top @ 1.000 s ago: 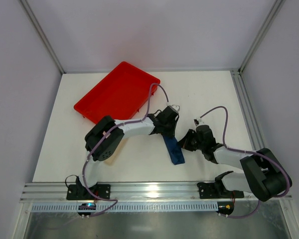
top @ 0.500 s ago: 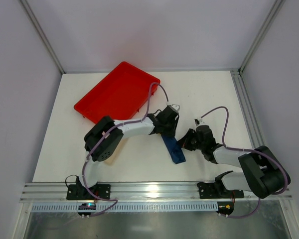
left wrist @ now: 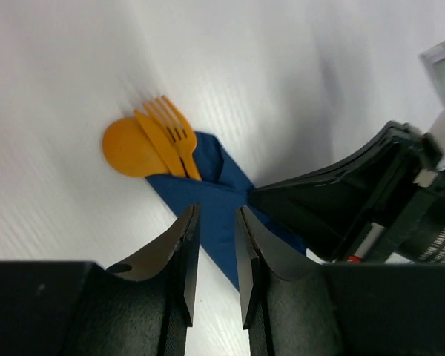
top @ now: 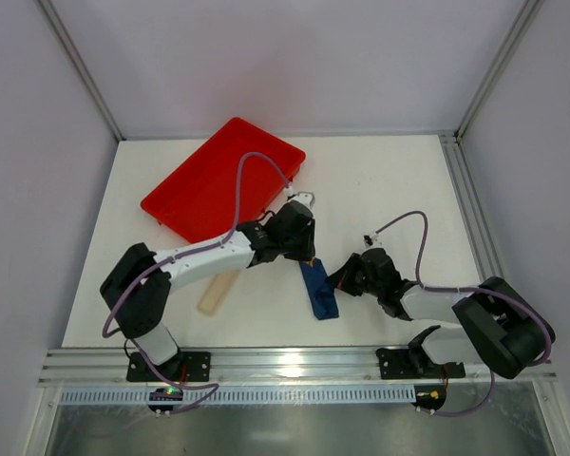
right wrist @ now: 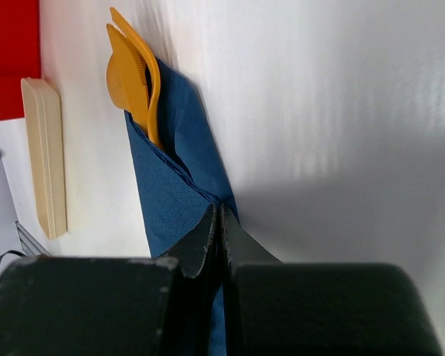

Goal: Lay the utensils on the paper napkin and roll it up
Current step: Roll the napkin at the center of the board.

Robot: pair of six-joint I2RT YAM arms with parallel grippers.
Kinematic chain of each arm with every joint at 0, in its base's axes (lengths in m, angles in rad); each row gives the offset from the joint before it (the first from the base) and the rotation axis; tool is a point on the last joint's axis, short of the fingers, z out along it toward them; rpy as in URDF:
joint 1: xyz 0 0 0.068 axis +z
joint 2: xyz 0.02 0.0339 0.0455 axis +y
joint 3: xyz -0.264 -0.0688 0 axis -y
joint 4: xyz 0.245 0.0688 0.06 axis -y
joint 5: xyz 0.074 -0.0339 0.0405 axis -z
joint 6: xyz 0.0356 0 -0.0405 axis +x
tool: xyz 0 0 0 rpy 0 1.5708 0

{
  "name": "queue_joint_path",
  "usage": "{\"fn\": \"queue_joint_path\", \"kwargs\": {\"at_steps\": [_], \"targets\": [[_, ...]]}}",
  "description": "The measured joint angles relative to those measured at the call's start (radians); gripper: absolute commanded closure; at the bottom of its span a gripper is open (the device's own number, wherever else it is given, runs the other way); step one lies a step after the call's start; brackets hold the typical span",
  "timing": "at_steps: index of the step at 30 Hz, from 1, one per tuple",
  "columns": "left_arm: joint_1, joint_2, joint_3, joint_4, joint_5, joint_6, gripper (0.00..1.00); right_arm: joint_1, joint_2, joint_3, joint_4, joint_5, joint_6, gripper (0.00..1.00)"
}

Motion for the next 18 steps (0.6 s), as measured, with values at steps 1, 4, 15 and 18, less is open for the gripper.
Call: {"fn": "queue_joint_path", "kwargs": {"at_steps": [1,4,15,18], "targets": [[0.000,-0.013,-0.030,-0.002,0.000,-0.009,0.71,0.024,0.000,0.000,0.000,0.020,0.018,0.96],[0.000,-0.024,-0.114,0.000,0.003,-0.040,0.74,0.094,0.002,0.011,-0.012,0.076,0.057,0.96],[-0.015,-0.024,-0.262,0.056,0.068,-0.125,0.77,0.163,0.034,0.043,-0.026,0.163,0.121,0.96],[-0.027,-0.023,-0.270,0.087,0.080,-0.134,0.77,0.165,0.034,0.043,-0.026,0.171,0.125,0.96]]}}
